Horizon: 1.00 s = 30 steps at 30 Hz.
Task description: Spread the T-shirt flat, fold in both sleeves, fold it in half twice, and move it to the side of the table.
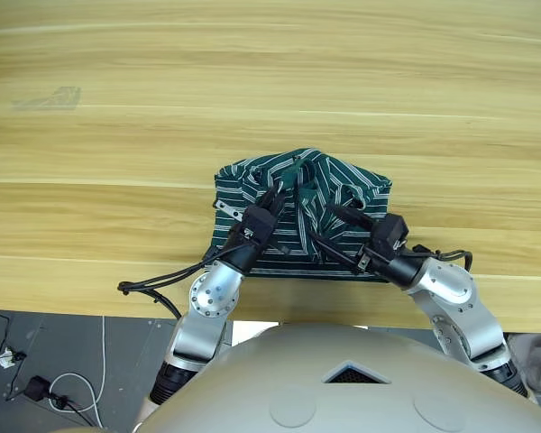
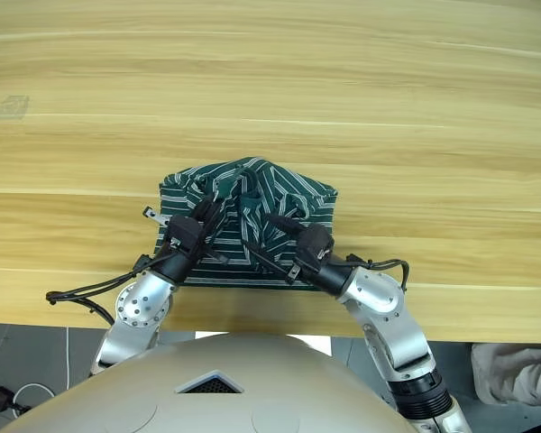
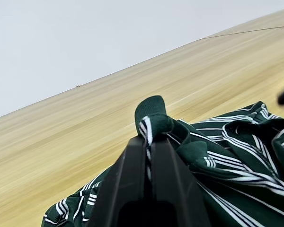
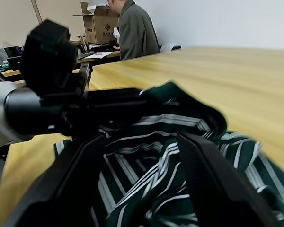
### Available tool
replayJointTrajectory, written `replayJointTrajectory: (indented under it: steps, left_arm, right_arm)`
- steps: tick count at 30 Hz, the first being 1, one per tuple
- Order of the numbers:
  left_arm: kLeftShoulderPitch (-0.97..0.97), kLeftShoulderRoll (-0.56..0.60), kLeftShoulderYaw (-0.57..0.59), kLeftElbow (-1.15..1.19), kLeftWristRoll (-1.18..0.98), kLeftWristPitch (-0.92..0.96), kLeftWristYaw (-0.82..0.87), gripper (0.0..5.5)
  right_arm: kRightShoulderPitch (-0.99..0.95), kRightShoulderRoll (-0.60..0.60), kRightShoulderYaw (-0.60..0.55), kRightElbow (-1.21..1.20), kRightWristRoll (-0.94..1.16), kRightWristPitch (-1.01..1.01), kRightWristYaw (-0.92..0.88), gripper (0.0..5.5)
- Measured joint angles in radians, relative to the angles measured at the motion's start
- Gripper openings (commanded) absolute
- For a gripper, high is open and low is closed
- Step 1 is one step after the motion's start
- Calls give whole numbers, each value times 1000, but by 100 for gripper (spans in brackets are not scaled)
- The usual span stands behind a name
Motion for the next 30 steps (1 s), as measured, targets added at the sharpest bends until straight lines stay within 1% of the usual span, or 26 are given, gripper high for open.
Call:
replayJointTrajectory:
  steps: [5,19,25,26,29,30]
  left_arm:
    - [0,5,-15,-1,18,-19,3,3]
    - [15,31,-49,-42,28,-127,-7,3]
    - [15,34,-49,-42,27,-139,-10,0]
    - [15,34,-49,-42,27,-139,-10,0]
    - [15,36,-48,-42,27,-139,-12,0]
    - [15,37,-48,-42,27,-139,-12,0]
  right_arm:
    - [-4,63,23,32,-91,-49,-62,278]
    - [-5,87,64,172,-279,-232,-101,278]
    - [-17,107,64,245,-316,-250,-130,188]
    - [-20,108,63,250,-318,-253,-132,164]
    - [-32,116,63,264,-326,-267,-138,117]
    - [-34,123,61,272,-326,-268,-141,92]
